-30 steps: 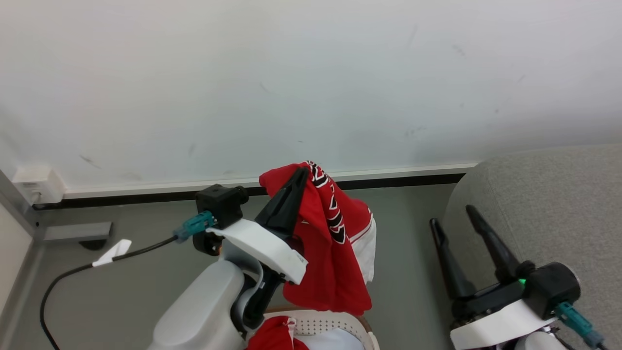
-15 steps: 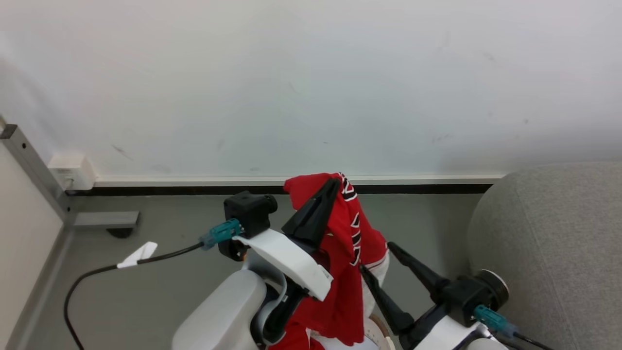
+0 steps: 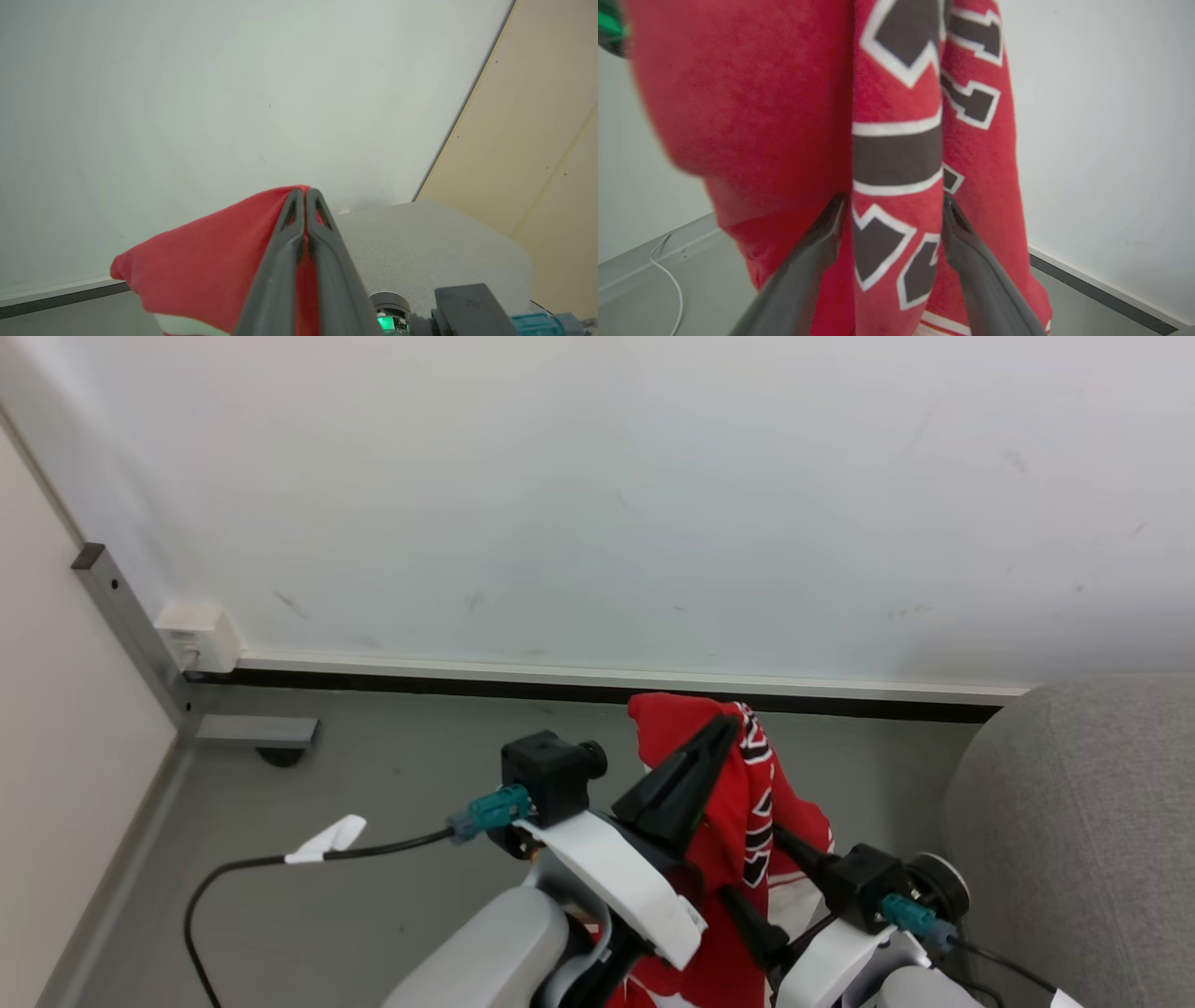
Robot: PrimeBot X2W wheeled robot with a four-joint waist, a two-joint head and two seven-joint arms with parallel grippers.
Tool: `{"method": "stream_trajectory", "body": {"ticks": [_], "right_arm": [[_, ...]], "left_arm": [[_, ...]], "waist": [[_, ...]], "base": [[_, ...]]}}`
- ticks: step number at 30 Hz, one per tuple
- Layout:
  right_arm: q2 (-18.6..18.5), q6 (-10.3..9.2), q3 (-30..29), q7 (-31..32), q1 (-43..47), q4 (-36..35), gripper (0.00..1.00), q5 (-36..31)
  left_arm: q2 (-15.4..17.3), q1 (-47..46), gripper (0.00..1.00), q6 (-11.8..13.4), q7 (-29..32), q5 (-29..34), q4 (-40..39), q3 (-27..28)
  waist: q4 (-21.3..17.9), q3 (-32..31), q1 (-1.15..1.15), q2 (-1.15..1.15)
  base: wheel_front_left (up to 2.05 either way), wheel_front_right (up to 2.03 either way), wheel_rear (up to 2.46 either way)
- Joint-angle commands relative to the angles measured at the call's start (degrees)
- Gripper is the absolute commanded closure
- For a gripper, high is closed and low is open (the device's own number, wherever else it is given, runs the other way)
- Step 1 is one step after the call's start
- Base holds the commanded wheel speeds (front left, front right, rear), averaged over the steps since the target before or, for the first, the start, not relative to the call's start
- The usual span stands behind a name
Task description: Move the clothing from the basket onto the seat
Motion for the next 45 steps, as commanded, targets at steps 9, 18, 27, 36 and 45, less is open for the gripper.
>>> {"method": "stream_trajectory", "body": {"ticks": [9, 18, 27, 36, 45], "right_arm": [[1.3, -0.12, -4.0, 0.0, -0.1, 2.3, 1.00, 1.2], [0.8, -0.12, -8.1, 0.0, 1.9, -0.8, 1.00, 0.2], [-0.5, -0.12, -12.7, 0.0, 3.4, -4.3, 1.00, -0.8], [-2.2, -0.12, -21.1, 0.0, 6.0, -9.8, 1.00, -3.7], [-3.9, -0.12, -27.0, 0.0, 7.8, -14.9, 1.00, -6.1]], "left_arm": [[0.2, 2.2, 1.00, 0.9, 1.3, -0.4, -3.4, -1.8], [0.9, 3.1, 1.00, 1.6, 0.9, -1.0, -2.8, -1.3], [1.4, 4.0, 0.00, 2.5, 0.2, -1.5, -3.0, -0.5], [3.8, 5.4, 0.00, 3.6, -2.4, 1.7, -3.4, 0.0], [4.1, 7.0, 0.00, 3.0, -3.8, 4.9, -2.4, -0.2]], "waist": [[1.9, 0.1, 0.00, 0.00], [1.6, 0.3, 0.00, 0.00], [0.7, 0.4, 0.00, 0.00], [-1.6, 1.0, 0.00, 0.00], [-7.2, 1.8, 0.00, 0.00]], "base": [[0.00, 0.00, 0.00], [0.00, 0.00, 0.00], [0.00, 0.00, 0.00], [0.00, 0.00, 0.00], [0.00, 0.00, 0.00]]}}
